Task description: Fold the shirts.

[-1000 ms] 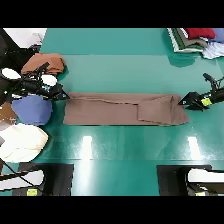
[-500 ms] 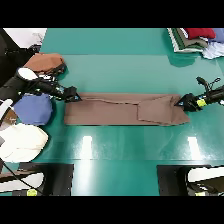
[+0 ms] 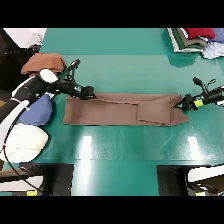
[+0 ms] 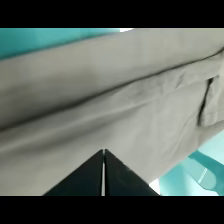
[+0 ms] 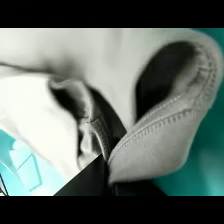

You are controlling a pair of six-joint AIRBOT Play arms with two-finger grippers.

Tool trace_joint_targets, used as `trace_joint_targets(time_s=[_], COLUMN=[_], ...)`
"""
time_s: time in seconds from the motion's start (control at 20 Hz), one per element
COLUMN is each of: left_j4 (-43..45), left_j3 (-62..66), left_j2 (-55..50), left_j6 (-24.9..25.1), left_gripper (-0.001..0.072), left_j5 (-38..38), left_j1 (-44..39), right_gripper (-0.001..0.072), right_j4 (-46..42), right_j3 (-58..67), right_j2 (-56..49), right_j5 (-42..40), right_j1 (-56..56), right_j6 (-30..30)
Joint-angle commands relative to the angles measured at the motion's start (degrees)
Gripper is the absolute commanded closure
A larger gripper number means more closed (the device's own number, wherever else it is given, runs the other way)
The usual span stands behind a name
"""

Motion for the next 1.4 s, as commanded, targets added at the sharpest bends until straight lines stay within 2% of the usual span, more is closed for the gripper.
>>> trace_joint_targets(time_s=[0.0,0.25,0.6,0.85,1.1,1.35], left_j4=[-0.50,-0.76,-1.46,-1.60,-0.11,6.19], left_j3=[6.16,18.84,21.53,21.53,21.51,21.53], left_j2=[-5.53,-16.90,-22.95,-23.10,-23.10,-22.34], left_j6=[-0.52,-1.88,-3.08,-3.04,-2.84,-4.61], left_gripper=[0.0681,0.0681,0.0680,0.0681,0.0681,0.0682], left_j5=[1.42,-0.57,0.33,4.42,4.44,-3.17], left_j1=[-4.44,-11.06,-18.75,-22.73,-25.05,-22.29], right_gripper=[0.0702,0.0702,0.0702,0.0702,0.0702,0.0702], right_j4=[1.33,1.22,1.25,1.22,1.16,1.18], right_j3=[0.20,9.31,28.24,38.69,44.63,45.24], right_j2=[5.99,15.65,15.52,10.40,7.54,7.32], right_j5=[1.68,4.07,6.32,6.36,5.60,4.66], right_j1=[0.70,5.70,20.11,29.57,34.67,35.76], right_j6=[3.87,13.07,21.92,23.37,23.89,23.80])
